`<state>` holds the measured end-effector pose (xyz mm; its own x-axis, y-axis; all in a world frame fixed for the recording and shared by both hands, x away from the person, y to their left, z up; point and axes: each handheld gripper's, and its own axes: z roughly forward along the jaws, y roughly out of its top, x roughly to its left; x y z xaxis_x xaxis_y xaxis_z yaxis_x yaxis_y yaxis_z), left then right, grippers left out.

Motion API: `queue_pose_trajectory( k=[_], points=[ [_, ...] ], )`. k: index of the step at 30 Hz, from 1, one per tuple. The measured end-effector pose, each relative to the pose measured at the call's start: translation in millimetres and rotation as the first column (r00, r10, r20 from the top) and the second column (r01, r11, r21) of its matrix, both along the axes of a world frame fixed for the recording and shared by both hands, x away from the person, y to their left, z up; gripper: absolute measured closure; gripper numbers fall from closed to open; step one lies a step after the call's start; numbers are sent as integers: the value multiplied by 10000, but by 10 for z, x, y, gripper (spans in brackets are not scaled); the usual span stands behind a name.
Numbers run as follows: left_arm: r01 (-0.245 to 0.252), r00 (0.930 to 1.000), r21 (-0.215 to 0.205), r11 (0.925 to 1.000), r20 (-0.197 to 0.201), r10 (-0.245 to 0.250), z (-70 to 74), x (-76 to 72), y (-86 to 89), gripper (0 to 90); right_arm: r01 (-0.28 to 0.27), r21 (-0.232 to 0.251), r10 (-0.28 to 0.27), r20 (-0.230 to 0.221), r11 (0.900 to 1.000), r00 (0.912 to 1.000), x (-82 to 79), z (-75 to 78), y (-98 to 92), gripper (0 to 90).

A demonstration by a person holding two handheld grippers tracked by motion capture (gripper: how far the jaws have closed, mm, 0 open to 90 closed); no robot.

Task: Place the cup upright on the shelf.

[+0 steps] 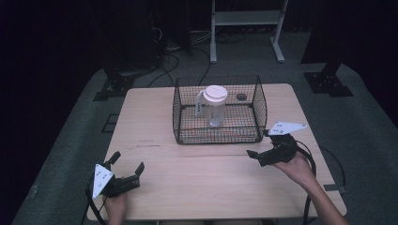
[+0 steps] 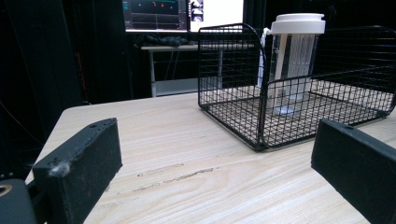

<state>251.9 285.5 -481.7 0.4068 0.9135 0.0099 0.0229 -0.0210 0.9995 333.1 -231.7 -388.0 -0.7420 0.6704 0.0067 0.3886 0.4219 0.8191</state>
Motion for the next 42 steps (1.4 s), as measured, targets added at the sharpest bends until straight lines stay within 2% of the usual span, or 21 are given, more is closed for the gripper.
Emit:
queue_pose_trajectory(
  k=[22,42],
  points=[
    [11,10000,13,10000,-16,-11,-2,0,-5,9,538,269,-532,-226,9982,9983,-120,-177,-244,0],
    [36,10000,-21,10000,11,-35,-1,-1,-7,9,905,242,-893,-461,9956,9949,-252,-332,-442,0]
  ],
)
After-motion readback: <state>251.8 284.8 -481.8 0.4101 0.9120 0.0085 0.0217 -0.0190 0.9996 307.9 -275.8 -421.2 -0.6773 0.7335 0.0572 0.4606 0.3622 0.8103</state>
